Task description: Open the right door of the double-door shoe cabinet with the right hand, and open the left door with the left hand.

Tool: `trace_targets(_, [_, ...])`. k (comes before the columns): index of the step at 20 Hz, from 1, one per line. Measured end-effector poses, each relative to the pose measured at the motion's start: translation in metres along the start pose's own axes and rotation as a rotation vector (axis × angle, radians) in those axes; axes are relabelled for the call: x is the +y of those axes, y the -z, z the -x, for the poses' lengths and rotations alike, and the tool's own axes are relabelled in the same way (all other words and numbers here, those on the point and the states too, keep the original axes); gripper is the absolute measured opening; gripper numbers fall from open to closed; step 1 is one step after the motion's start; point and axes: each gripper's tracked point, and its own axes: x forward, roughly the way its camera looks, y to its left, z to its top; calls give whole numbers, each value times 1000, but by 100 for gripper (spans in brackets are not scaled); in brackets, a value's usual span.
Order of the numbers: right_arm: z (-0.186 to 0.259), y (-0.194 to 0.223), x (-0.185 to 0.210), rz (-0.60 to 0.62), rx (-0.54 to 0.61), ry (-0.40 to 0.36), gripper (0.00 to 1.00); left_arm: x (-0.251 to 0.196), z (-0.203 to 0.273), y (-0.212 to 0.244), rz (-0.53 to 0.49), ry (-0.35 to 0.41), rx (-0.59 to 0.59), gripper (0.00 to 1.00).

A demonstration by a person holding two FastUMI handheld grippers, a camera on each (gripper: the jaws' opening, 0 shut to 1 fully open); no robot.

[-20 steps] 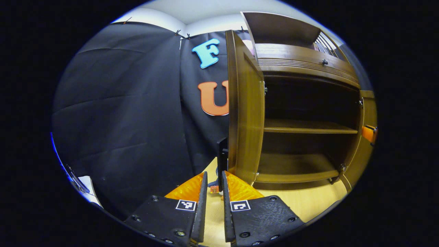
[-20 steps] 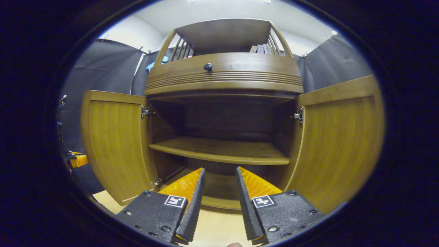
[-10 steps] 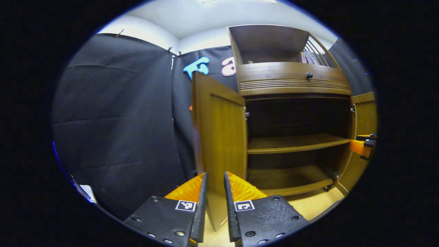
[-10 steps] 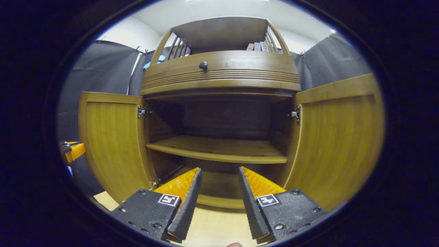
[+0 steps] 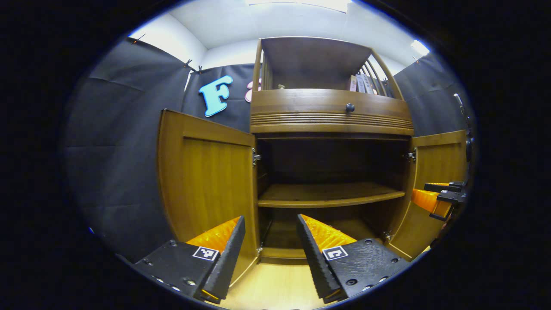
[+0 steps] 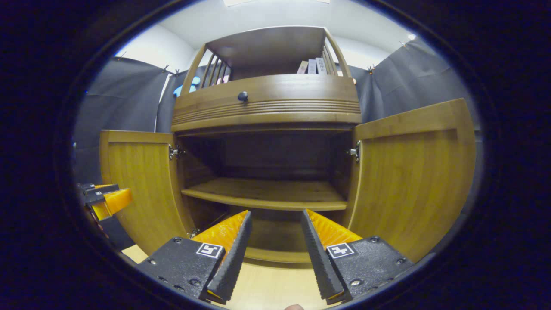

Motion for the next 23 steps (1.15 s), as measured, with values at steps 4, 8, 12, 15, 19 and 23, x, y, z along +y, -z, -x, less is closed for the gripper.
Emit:
trace_targets(4, [13,-17,-10,-14,-25,19,77,-28,-3,-13,-6,54,-23,97])
trace_targets(8, [29,-34,-26,21,-69,57,79,-55,-2,-20,26,105,-23,94])
trace_targets(12, [40,-40,-36,39,-80,81,82,-64,3,-30,15,99,-37,94])
trace_targets(15, [47,-40,-45,38,-80,103,82,-66,9,-36,14,101,-48,94])
trace_targets(19, [55,-38,-53,37,-77,120,82,-69,13,-36,16,113,-46,94])
trace_targets(23, [56,-35,-54,33,-66,118,82,-69,17,-37,12,110,-43,94])
